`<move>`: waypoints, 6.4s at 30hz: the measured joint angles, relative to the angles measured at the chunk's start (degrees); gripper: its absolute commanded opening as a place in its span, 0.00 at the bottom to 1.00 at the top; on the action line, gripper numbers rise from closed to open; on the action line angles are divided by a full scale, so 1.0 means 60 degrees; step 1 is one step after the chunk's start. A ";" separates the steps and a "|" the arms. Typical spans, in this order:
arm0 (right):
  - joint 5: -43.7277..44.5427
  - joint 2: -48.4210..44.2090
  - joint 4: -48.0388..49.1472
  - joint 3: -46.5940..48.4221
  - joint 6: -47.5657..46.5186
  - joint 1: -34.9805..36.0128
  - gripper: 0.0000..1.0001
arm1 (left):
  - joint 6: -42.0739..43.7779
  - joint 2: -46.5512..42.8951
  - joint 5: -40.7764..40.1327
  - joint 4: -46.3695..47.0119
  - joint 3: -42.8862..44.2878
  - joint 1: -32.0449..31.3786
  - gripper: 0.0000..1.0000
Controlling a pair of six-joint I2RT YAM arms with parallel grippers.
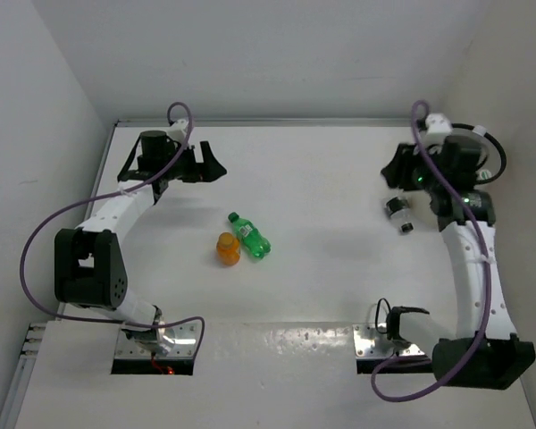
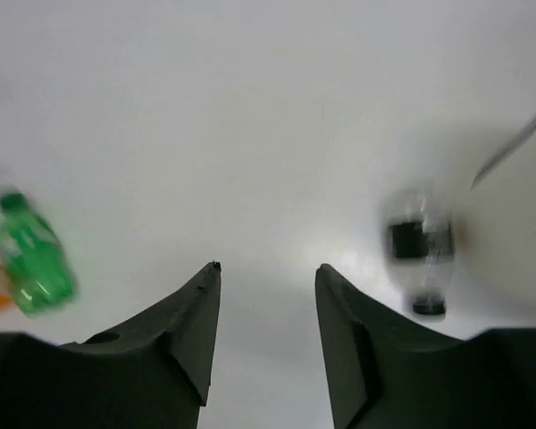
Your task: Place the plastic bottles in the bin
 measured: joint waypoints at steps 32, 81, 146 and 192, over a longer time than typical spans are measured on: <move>0.6517 0.4601 0.5209 -0.4244 -0.5049 0.2095 0.81 | 0.0175 -0.0146 -0.0342 0.0204 -0.0273 0.0062 0.96; 0.3705 0.3493 0.5617 0.2004 -0.0215 -0.1348 0.00 | -0.0302 -0.0219 0.0335 0.1723 -0.0477 0.0437 0.96; -0.1045 0.0401 -0.0965 0.0270 -0.0379 -0.0109 0.88 | 1.2222 -0.0328 0.2841 -0.4408 -0.2718 -0.2590 0.97; 0.0532 0.2922 -0.0586 0.2521 -0.0984 0.8240 1.00 | 0.6703 0.0528 0.7879 -0.6062 0.3785 -0.1829 0.00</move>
